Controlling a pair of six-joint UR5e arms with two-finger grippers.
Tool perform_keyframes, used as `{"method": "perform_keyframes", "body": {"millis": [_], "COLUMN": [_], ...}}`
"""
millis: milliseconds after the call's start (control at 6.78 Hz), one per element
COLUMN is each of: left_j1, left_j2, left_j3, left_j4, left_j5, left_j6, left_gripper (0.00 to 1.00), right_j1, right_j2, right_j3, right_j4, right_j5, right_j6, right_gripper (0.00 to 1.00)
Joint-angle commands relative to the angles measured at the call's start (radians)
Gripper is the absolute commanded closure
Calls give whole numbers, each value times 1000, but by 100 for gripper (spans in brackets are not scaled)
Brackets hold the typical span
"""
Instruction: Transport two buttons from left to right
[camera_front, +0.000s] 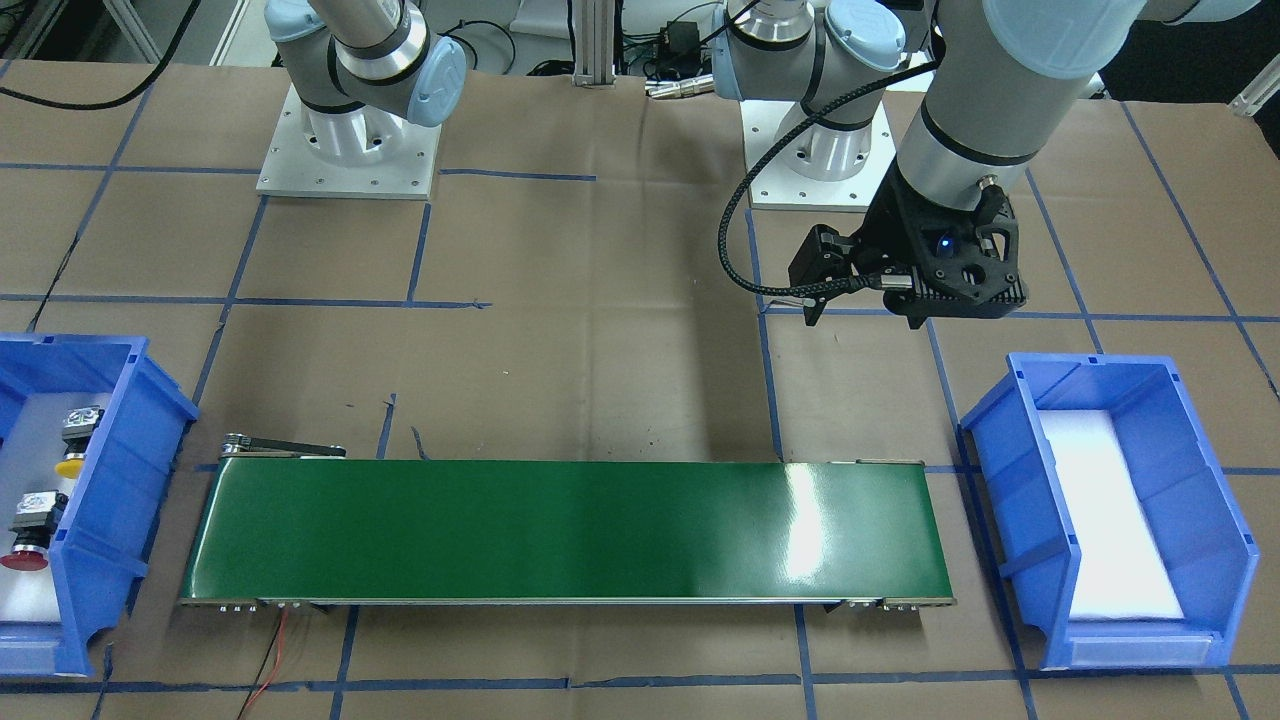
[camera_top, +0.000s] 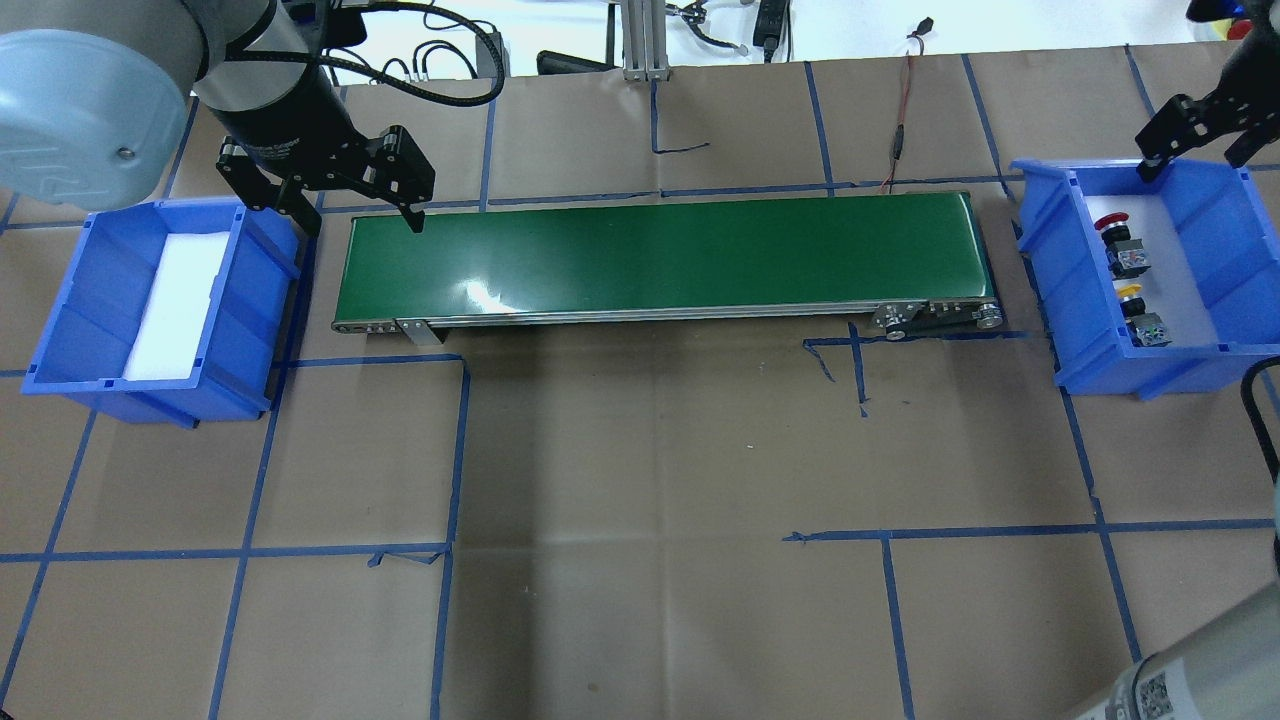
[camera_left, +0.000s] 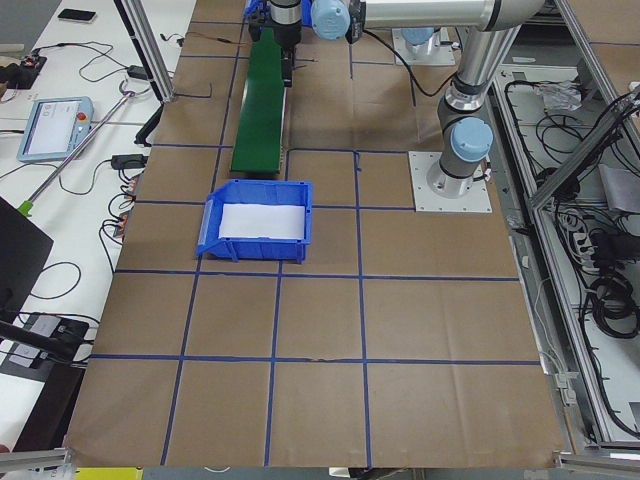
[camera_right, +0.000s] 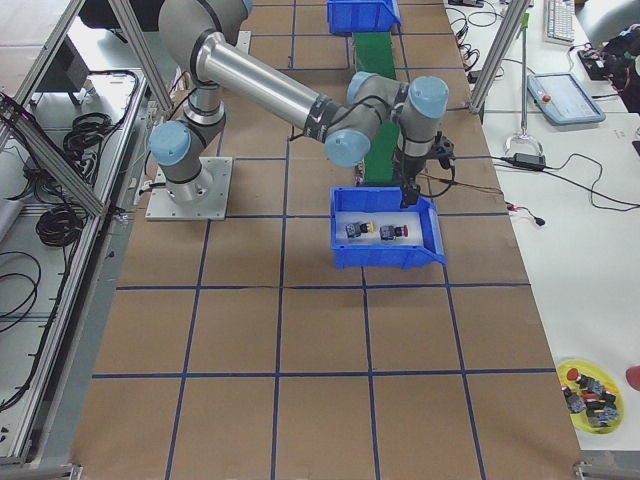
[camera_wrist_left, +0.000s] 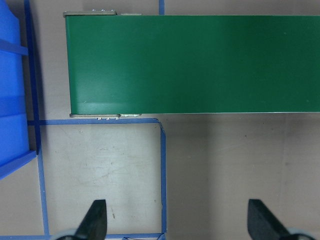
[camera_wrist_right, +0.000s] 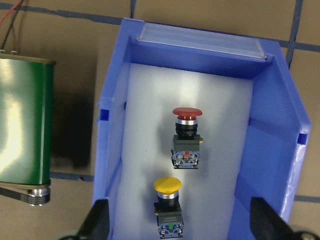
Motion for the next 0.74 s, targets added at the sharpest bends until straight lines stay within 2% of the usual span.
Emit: {"method": "perform_keyframes", "body": {"millis": [0,295,442,590], "left_j1": [0,0,0,0], "left_j2": [0,-2,0,-2], "left_j3": [0,0,0,-2], "left_j4": [0,0,0,-2], "left_j5": [0,0,0,0], "left_j6": [0,0,0,2], "left_gripper": [0,0,0,0], "right_j1": [84,217,308,377], "right_j2": [-132,-202,-238,-272], "right_j3": [3,16,17,34], "right_j4": [36,108,178,280], "right_j5": [70,57,58,66], "right_j6": [47,240,320,322], "right_gripper": [0,0,0,0]}}
